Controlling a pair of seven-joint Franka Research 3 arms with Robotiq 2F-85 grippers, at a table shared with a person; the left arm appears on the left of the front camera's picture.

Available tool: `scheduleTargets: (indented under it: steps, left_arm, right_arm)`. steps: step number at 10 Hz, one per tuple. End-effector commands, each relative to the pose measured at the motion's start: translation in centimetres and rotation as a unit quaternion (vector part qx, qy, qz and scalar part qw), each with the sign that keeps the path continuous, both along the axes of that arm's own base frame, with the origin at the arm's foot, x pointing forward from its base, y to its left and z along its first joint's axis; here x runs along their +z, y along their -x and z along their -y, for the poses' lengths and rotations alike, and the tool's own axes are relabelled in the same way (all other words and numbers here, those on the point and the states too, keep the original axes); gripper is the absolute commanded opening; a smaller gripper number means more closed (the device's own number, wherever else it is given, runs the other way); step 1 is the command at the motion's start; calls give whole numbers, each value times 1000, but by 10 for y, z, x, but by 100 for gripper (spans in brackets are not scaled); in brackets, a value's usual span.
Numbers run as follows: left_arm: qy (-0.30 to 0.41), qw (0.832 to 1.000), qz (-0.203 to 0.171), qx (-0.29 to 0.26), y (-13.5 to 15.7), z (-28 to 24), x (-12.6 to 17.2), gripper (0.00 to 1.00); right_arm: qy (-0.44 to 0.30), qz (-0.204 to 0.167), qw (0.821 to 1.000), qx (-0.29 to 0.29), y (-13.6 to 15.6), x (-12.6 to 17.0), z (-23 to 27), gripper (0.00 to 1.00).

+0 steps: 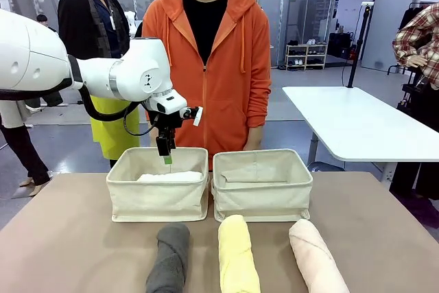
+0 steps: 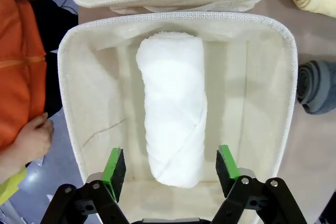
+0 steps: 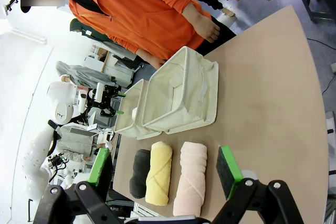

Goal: Divide the towels into two baskets.
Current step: Pick up one hotel-folded towel and place it in the Fabric basket indicated by the person, then pick up one hotel-folded towel from the bottom of the table and place it in the Fabric basket indicated by the person.

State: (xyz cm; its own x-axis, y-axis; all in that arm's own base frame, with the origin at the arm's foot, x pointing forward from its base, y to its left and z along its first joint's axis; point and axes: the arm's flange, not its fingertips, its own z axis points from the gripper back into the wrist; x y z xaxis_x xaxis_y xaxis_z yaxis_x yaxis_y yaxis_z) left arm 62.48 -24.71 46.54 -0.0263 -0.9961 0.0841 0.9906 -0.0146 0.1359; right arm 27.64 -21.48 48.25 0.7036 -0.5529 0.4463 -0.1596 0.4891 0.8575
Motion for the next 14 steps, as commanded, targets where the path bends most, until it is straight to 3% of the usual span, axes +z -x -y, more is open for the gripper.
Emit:
scheduleTargets:
  steps: [1,9,10,12,14]
  left_arm:
    - [-1,1000,2,2,-1,-3,0,87]
    - [0,1000,0,0,0,0,0,87]
    - [11,999,-43,26,8,-12,20,87]
    - [86,992,-70,57,43,-46,54,87]
    - [129,980,-123,84,78,-85,67,87]
  right_arm:
    - [0,11,1000,0,2,1,1,100]
    - [0,11,1000,0,2,1,1,100]
    - [0,11,1000,0,2,1,1,100]
    - [0,11,1000,0,2,1,1,100]
    - [0,11,1000,0,2,1,1,100]
